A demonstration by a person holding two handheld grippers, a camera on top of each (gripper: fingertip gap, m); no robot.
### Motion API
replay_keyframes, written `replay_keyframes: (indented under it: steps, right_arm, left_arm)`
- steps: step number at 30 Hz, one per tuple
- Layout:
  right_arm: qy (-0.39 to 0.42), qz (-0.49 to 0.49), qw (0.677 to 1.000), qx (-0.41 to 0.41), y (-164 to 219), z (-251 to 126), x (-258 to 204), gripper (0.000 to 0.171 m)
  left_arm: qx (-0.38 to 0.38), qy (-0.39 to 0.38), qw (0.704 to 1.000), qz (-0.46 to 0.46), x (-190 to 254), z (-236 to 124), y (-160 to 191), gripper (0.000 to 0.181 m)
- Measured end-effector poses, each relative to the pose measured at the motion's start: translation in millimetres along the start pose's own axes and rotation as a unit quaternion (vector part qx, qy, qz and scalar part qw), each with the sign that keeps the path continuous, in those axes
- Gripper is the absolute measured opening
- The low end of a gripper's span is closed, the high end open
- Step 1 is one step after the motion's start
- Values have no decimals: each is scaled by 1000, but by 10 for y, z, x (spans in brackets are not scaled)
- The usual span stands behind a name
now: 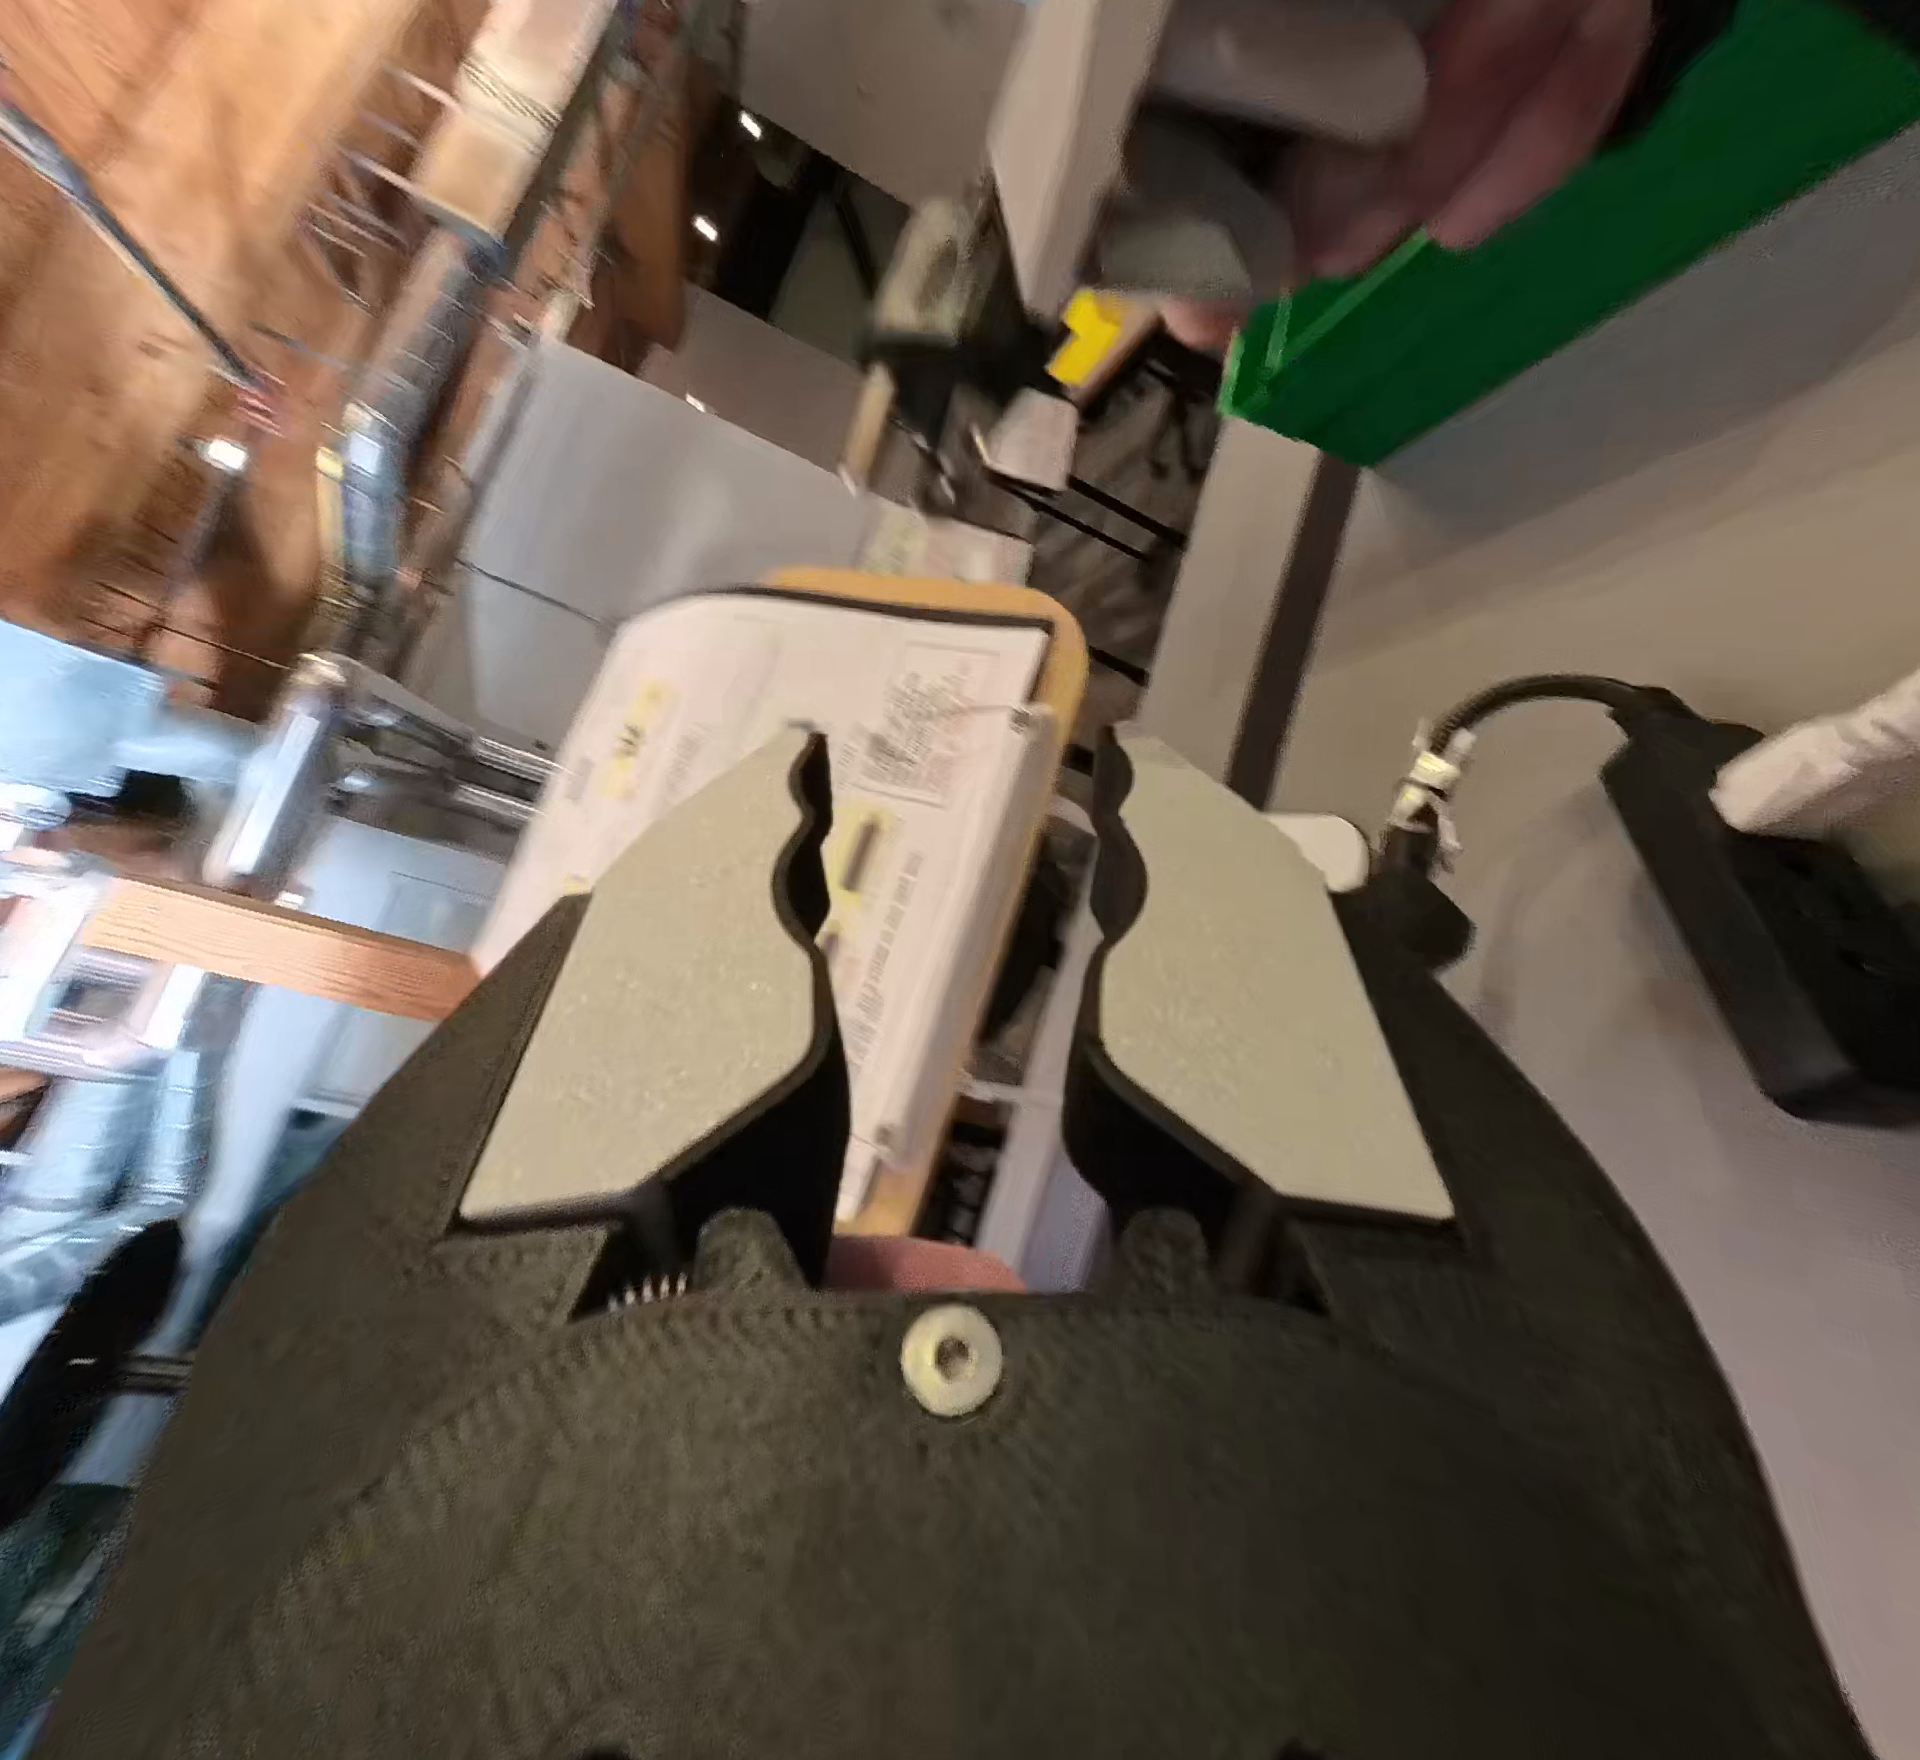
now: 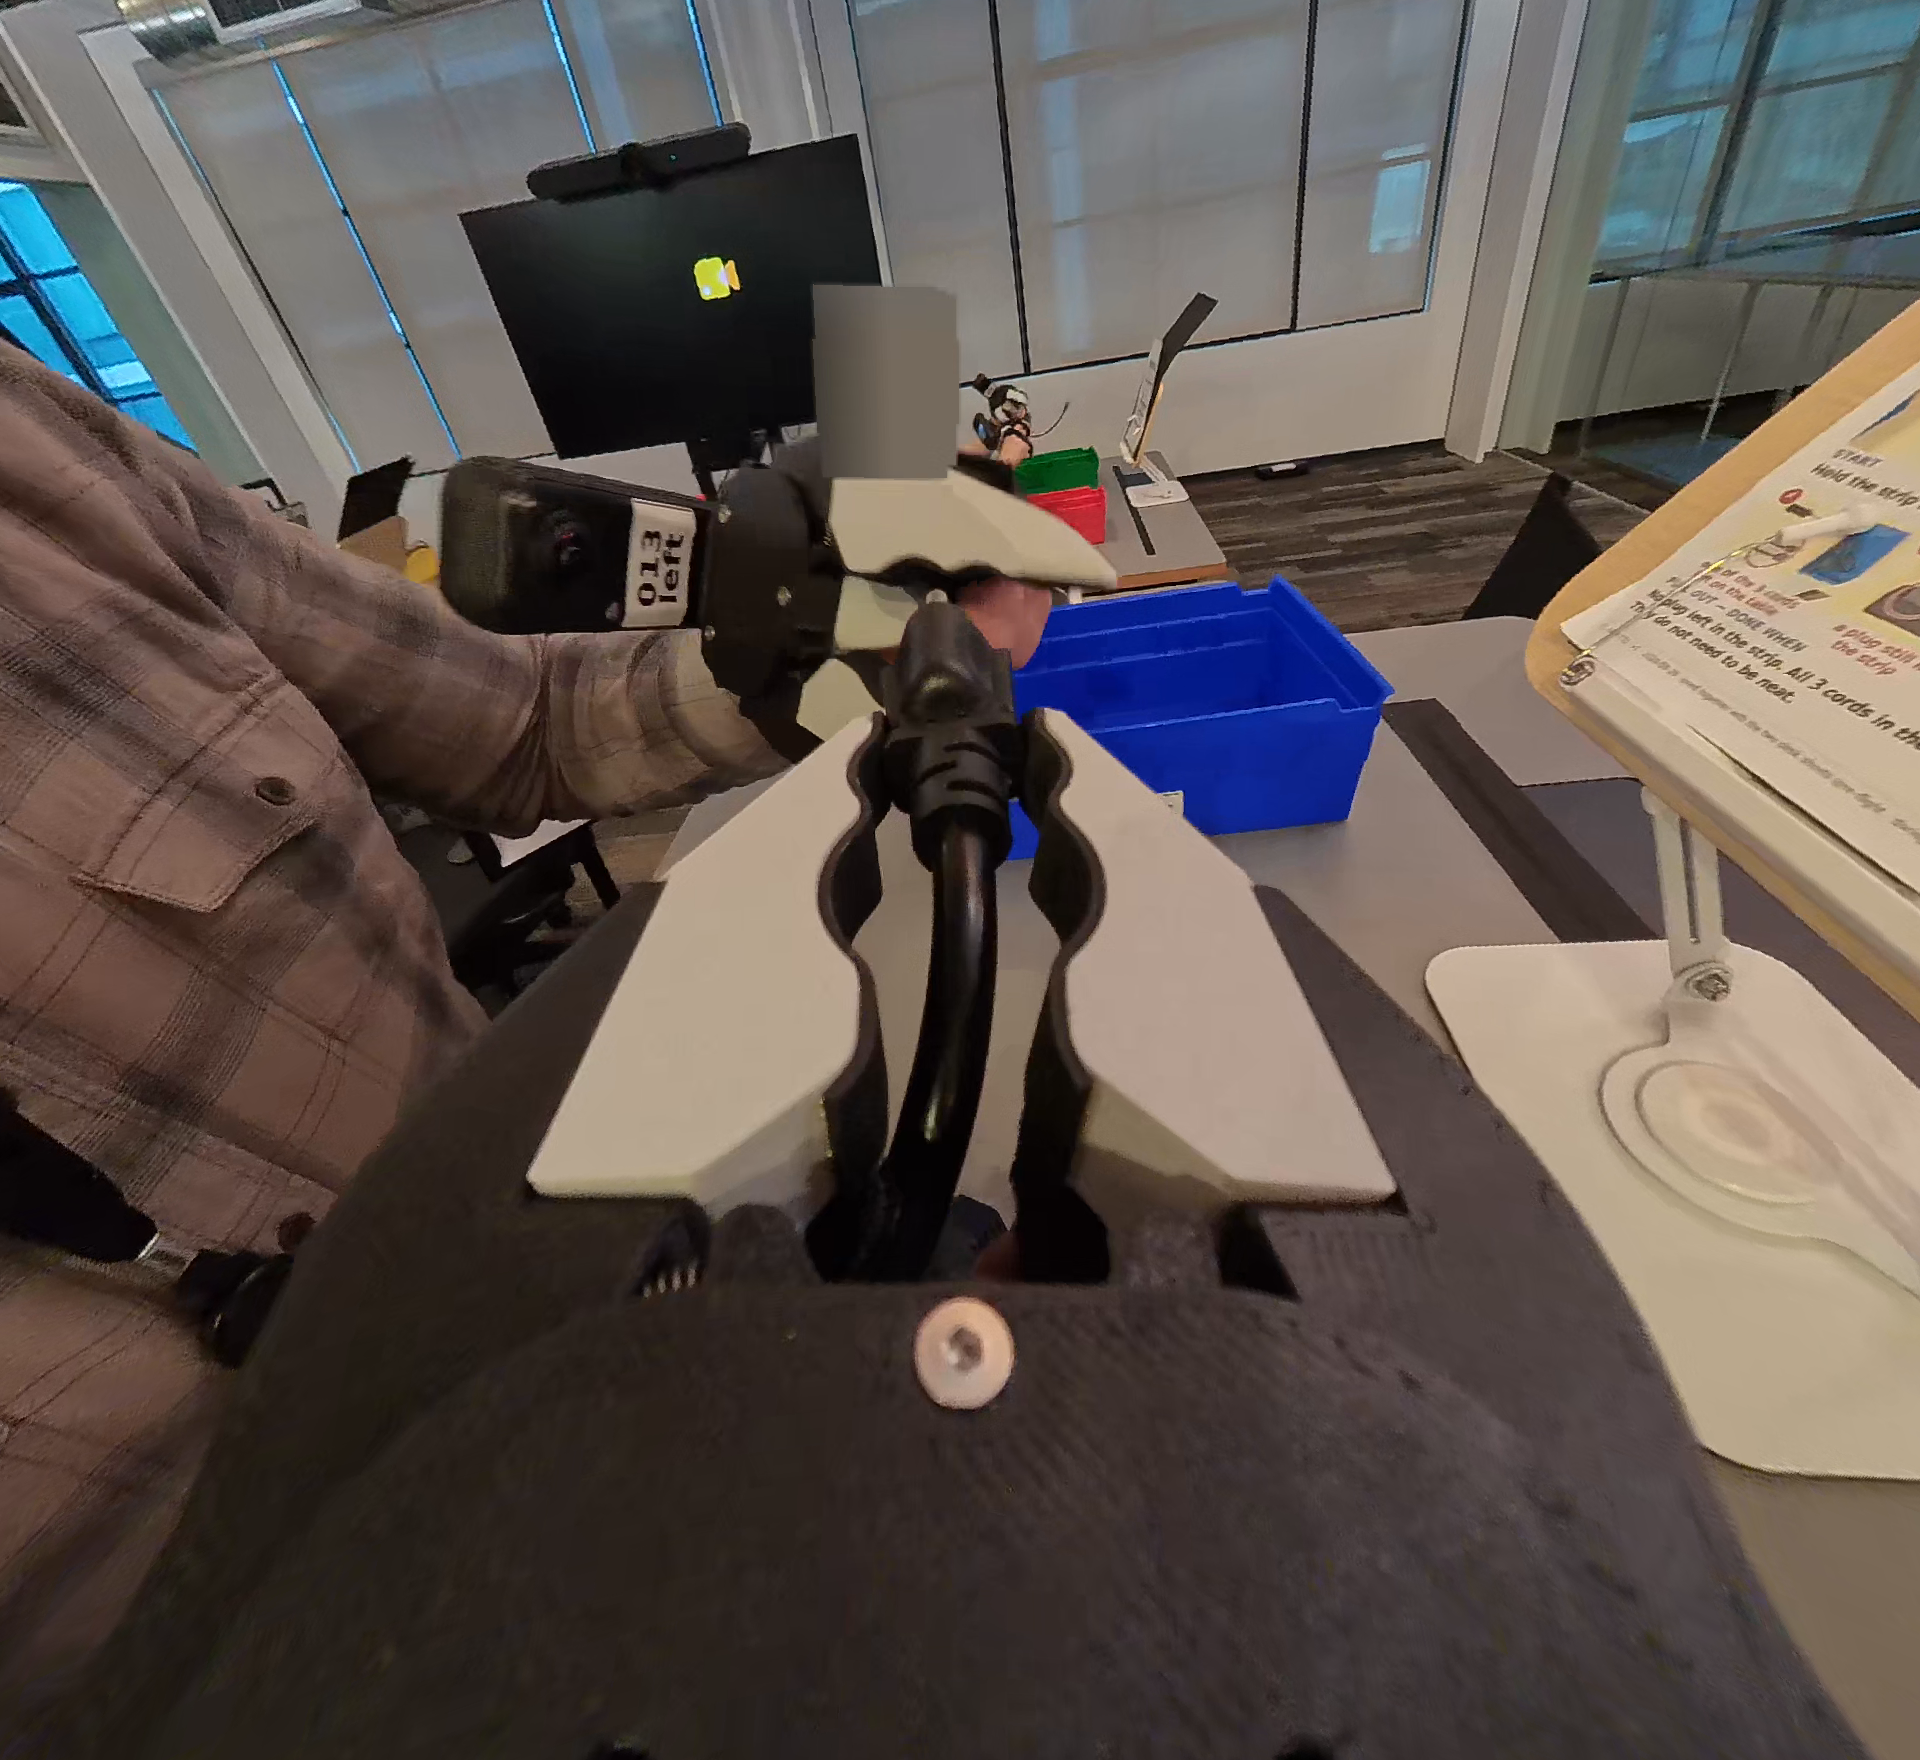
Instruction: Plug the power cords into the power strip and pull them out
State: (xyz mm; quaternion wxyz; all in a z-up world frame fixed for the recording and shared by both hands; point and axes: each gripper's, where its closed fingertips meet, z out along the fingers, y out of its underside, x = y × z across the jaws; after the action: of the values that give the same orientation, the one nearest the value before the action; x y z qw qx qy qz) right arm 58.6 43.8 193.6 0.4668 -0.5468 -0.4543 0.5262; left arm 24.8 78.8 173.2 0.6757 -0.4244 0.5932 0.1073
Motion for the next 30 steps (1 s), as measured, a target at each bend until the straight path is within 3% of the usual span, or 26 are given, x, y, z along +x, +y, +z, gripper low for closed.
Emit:
replay_keyframes:
  steps: [1, 5, 9, 12, 20, 24, 26, 29, 30]
  right_arm:
    - [6, -5, 1000, -2, -9, -44, -12, 22]
    - [36, -22, 999, -5, -47, -262, -65, 22]
    - [63, -38, 997, -3, -72, -489, -185, 22]
    - [79, -39, 996, 10, -94, -630, -271, 22]
    - [102, -54, 993, 28, -78, -787, -487, 22]
    - [106, -54, 992, 37, -54, -849, -558, 22]
    - [106, -55, 992, 39, -41, -880, -584, 22]
    - [106, -57, 992, 40, -33, -917, -596, 23]
    - [104, -57, 992, 39, -35, -918, -598, 22]
  left_arm:
    - [-18, 28, 999, -12, 100, 15, 85, 48]
    - [-63, 116, 991, -24, 490, 54, 316, 50]
    - [-44, 170, 984, 20, 587, 213, 174, 53]
    - [-50, 251, 965, 60, 715, 508, 147, 56]
    - [-156, 481, 855, 113, 1577, 1244, 483, 50]
    - [-239, 563, 783, 115, 1971, 1295, 778, 44]
    - [-280, 594, 748, 100, 2115, 1231, 913, 30]
    - [-309, 581, 749, 76, 2133, 1294, 1075, 2]
    - [-315, 579, 750, 46, 2116, 1293, 1076, 2]
